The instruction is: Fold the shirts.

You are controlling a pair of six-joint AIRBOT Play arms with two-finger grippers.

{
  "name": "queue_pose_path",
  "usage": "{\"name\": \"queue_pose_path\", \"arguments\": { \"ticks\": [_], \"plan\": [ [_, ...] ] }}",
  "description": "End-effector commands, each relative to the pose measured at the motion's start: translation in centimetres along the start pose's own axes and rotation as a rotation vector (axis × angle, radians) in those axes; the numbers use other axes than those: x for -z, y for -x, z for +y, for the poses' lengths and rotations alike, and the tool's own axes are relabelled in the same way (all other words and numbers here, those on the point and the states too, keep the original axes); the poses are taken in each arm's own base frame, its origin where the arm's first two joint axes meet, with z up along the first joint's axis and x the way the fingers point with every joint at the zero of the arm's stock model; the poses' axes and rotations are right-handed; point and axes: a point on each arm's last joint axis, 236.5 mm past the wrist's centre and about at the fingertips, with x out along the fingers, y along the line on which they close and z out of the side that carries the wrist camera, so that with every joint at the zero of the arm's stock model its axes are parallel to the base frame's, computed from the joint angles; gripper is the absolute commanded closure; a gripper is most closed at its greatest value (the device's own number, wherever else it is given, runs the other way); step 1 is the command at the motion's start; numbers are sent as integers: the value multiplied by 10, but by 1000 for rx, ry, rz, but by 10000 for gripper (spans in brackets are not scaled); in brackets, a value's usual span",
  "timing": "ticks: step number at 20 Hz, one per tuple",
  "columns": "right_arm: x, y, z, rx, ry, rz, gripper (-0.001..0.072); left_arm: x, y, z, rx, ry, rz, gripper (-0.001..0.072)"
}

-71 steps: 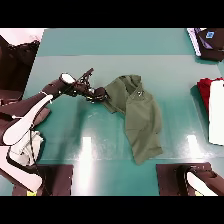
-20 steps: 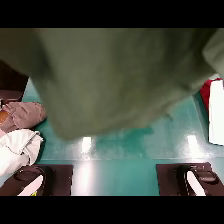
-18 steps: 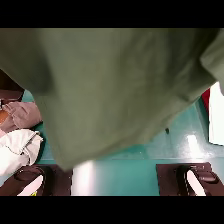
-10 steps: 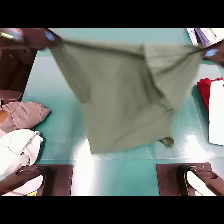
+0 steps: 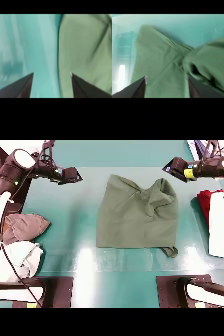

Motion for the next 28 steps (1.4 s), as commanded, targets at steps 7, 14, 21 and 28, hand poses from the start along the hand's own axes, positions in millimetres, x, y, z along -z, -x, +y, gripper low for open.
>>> {"name": "queue_pose_path", "arguments": {
  "ticks": [7,14,21,28],
  "plan": [
    [1,78,7,14,154,41,263,202,-55,-23,161,76,558,155],
    [-3,109,26,0,192,-30,263,295,-74,-59,137,46,663,155],
    [14,116,26,1,200,32,264,293,-84,-90,213,65,605,676],
    [140,105,-61,214,140,363,263,200,-23,-95,174,-101,314,686]
  ]
}}
